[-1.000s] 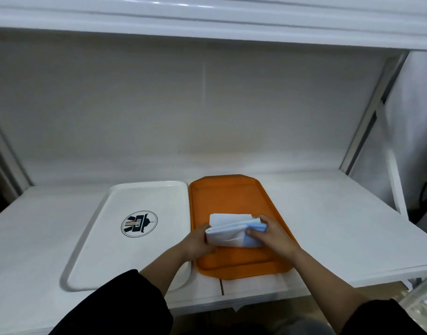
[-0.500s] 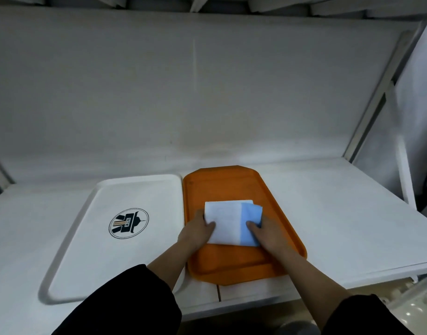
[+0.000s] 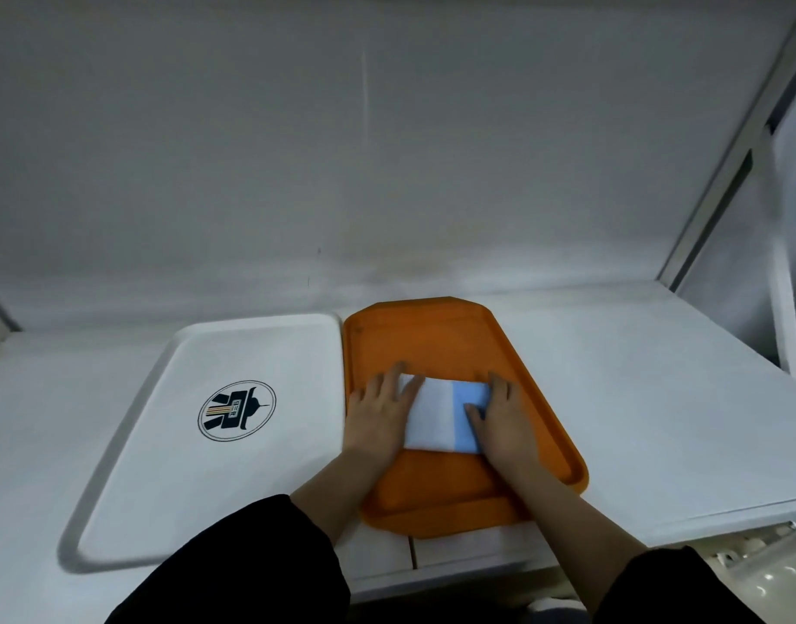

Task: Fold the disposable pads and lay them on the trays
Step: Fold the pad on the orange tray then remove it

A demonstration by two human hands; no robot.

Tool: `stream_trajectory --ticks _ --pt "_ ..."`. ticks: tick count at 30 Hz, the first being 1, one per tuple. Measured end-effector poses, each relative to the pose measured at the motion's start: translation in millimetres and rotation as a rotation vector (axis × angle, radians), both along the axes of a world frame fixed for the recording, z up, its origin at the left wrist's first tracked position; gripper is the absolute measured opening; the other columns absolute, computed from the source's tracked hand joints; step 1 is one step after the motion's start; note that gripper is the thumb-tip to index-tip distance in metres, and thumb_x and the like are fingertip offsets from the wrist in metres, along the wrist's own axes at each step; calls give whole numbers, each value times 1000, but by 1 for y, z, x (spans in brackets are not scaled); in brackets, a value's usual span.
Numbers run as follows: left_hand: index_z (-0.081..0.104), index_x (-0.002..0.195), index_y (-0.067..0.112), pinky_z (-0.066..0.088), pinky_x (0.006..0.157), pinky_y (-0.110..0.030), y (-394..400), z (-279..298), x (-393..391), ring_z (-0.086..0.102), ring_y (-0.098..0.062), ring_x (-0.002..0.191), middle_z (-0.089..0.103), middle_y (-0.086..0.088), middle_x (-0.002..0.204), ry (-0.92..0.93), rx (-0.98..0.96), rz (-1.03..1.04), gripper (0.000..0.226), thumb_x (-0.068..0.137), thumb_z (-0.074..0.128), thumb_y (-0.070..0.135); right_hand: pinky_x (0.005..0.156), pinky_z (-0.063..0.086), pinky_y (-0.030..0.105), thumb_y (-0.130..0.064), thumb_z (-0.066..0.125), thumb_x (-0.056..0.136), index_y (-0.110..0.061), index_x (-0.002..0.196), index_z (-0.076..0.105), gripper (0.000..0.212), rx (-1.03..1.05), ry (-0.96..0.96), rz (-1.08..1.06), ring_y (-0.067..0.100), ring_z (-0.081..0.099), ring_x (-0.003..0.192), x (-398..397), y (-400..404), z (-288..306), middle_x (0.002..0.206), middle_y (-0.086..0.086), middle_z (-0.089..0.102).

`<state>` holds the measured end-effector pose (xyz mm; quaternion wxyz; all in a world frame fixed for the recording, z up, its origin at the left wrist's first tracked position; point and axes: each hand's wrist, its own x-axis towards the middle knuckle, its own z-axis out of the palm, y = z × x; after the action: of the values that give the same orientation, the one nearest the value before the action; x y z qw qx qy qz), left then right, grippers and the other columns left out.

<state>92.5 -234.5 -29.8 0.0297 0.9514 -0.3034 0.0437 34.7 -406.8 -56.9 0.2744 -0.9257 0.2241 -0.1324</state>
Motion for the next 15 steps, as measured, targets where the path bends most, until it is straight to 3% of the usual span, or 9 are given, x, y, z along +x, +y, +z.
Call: stream_trajectory --ticks 3,5,7,11,15 --pt "14 151 25 -2 119 -43 -8 -3 4 -1 -23 148 3 -1 160 33 79 -89 53 101 26 36 102 40 37 -37 47 96 -17 146 29 57 -285 -10 19 25 42 131 3 1 -1 149 8 34" --pt "9 152 23 -9 118 -41 -14 -9 6 -3 -20 148 4 -1 161 82 55 -65 57 101 20 44 100 42 44 -36 40 94 -16 138 46 48 -406 -36 134 27 48 128 9 4 -1 142 8 48" --pt "4 153 21 -11 117 -38 -17 -16 9 -5 -19 148 1 -2 161 132 45 -45 61 100 16 49 106 35 47 -40 23 92 -16 133 53 56 -447 -8 279 26 46 131 16 5 -7 139 6 52" --pt "-1 153 22 -11 116 -36 -19 -25 19 -8 -16 148 -3 0 161 191 5 -30 65 98 13 55 119 4 40 -58 -9 79 -24 151 18 84 -355 129 399 13 5 147 26 8 -16 158 -5 20" --pt "-1 153 23 -7 120 -37 -18 -32 28 -8 -14 147 -3 2 161 230 -20 -32 67 97 15 56 118 -2 39 -77 -34 60 -29 151 6 111 -304 188 371 11 -3 147 30 6 -23 160 -7 8"
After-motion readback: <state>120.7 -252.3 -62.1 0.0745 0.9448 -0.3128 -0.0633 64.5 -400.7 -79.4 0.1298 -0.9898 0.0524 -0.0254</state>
